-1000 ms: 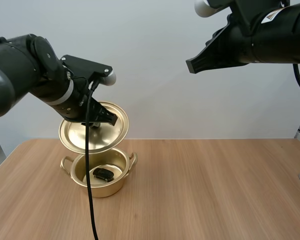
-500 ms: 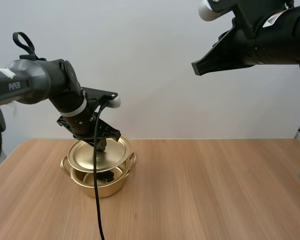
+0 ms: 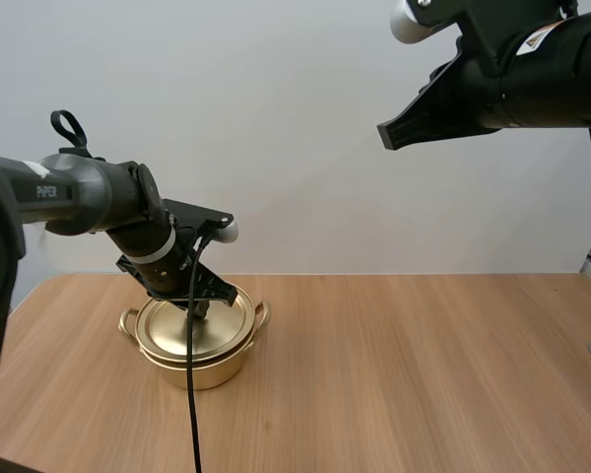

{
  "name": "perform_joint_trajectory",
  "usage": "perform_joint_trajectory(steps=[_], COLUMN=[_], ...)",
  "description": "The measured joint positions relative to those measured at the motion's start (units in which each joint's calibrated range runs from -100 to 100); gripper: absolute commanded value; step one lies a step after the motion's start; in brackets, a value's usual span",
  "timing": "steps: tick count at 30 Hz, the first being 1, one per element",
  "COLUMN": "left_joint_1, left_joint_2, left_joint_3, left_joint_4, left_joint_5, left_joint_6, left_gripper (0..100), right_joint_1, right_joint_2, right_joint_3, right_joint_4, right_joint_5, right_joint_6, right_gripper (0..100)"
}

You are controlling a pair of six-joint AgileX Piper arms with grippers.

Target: Open the pot, put the car inside, and close it

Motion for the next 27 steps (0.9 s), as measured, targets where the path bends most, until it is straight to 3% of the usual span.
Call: perform_joint_trajectory(steps=[13,16,22,27], left_joint_1=[0.0,0.0,0.0,0.0], left_joint_2=[0.0,0.0,0.0,-0.59], left_joint_3=[1.3,1.3,1.3,1.3], left_joint_4=[0.0,0.0,0.0,0.0], left_joint_5=[-1.93,-1.93,-2.02,-3.91], left_joint_6=[0.03,0.03,0.11,0.11], left_gripper=[2,18,74,95], right_joint_1=[0.0,0.0,0.0,0.0], right_joint_2=[0.0,0.0,0.0,0.0], right_joint_3=[0.0,0.0,0.0,0.0], right_joint_4=[0.0,0.0,0.0,0.0], right_joint_5=[1.09,1.47,1.47,1.47], right_joint_6=[0.0,0.0,0.0,0.0], right_gripper=[0,0,0,0])
